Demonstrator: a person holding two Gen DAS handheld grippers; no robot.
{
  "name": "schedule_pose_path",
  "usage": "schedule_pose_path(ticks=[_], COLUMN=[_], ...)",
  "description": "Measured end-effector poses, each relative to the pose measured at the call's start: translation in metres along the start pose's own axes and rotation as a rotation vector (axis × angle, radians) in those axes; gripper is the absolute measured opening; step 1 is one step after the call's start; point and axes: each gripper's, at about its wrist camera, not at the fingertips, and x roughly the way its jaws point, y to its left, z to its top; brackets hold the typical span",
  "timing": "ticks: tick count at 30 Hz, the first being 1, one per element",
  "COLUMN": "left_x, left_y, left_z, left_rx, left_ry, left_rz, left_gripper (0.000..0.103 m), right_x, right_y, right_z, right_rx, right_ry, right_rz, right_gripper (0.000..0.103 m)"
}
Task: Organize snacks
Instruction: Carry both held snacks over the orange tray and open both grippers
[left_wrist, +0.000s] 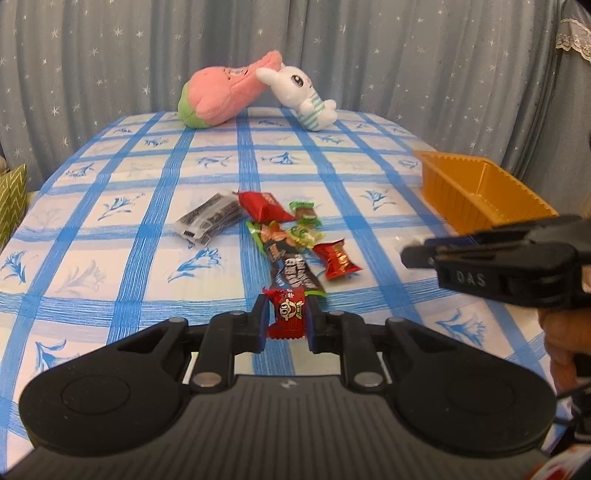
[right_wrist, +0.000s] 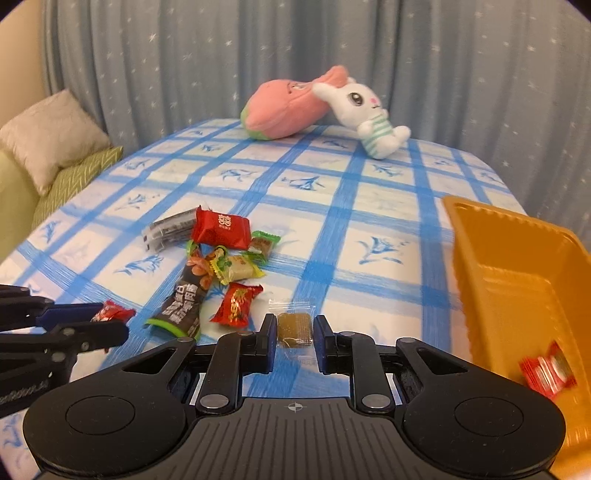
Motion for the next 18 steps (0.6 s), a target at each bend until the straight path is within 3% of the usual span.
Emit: schedule_pose_path(ticks=[18], left_x=[-0.053], left_y=[-0.035], left_z=[0.002], left_rx=[-0.005], left_ry=[-0.024], left_rz=[-0.012], left_gripper=[0.018], right_x=[-0.101], right_y=[-0.013], right_z=[-0.042], right_rx=[0.196], right_ry=[-0.023], right_rz=[-0.044], right_gripper=[0.021])
